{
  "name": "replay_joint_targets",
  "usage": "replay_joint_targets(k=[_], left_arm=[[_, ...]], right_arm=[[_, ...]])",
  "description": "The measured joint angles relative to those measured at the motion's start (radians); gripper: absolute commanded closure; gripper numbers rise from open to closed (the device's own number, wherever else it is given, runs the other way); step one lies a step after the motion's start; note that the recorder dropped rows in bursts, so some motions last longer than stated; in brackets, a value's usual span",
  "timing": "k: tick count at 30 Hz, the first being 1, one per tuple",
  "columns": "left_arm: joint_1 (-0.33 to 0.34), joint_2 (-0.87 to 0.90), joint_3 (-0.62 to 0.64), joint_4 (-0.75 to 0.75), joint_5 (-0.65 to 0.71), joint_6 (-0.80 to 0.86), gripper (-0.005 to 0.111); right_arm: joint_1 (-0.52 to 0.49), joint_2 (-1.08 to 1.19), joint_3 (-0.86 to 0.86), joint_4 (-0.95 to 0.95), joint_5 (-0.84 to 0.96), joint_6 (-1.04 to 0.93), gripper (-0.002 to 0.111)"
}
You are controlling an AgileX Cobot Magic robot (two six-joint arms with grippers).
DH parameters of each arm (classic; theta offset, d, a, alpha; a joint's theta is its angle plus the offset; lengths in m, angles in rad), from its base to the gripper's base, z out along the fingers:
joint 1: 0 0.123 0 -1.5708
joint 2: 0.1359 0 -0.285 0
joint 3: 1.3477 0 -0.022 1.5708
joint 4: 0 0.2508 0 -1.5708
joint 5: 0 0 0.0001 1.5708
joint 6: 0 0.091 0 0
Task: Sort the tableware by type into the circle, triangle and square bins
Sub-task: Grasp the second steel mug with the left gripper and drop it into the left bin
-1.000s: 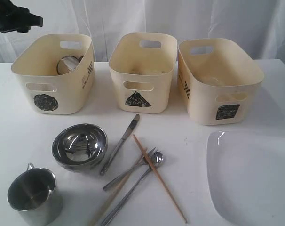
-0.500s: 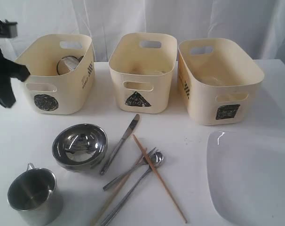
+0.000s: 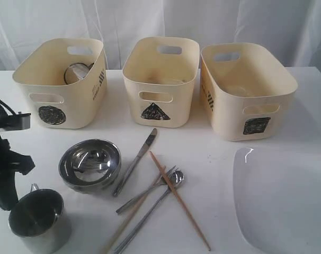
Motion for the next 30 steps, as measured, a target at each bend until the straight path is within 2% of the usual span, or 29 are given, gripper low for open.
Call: replay_joint_targets(k=[8, 12, 14, 15, 17, 18, 20, 24, 30], left_arm=[[0.0, -0.058, 0.022, 0.0, -0.166, -0.025, 0.107], [0.0, -0.212, 0.022, 0.032, -0.224, -0.03, 0.104], [0.0, -0.248, 0.022, 0.043, -0.225, 0.006, 0.087], [0.0, -0.253, 0.022, 0.039, -0.219, 0.028, 0.07], [0.0, -0.248, 0.022, -0.006, -0.188, 0.102, 0.047], [0.0, -0.241, 0.022, -0.033, -0.174, 0.122, 0.04], [0.0, -0.233, 0.022, -0.045, -0.17, 0.127, 0.04], [0.0, -0.229, 0.034, 0.022, -0.178, 0.113, 0.04], [0.0, -0.229, 0.203, 0.042, -0.285, 0.126, 0.04]], right_arm=[[0.0, 0.0, 0.0, 0.0, 0.0, 0.0, 0.108], [0.0, 0.0, 0.0, 0.0, 0.0, 0.0, 0.108], [0.0, 0.0, 0.0, 0.0, 0.0, 0.0, 0.108], [0.0, 0.0, 0.0, 0.0, 0.0, 0.0, 0.108], [0.0, 0.0, 0.0, 0.0, 0.0, 0.0, 0.108], [0.0, 0.0, 0.0, 0.0, 0.0, 0.0, 0.108], [0.0, 0.0, 0.0, 0.0, 0.0, 0.0, 0.108], [0.0, 0.0, 0.0, 0.0, 0.0, 0.0, 0.108], [0.0, 0.0, 0.0, 0.0, 0.0, 0.0, 0.108]])
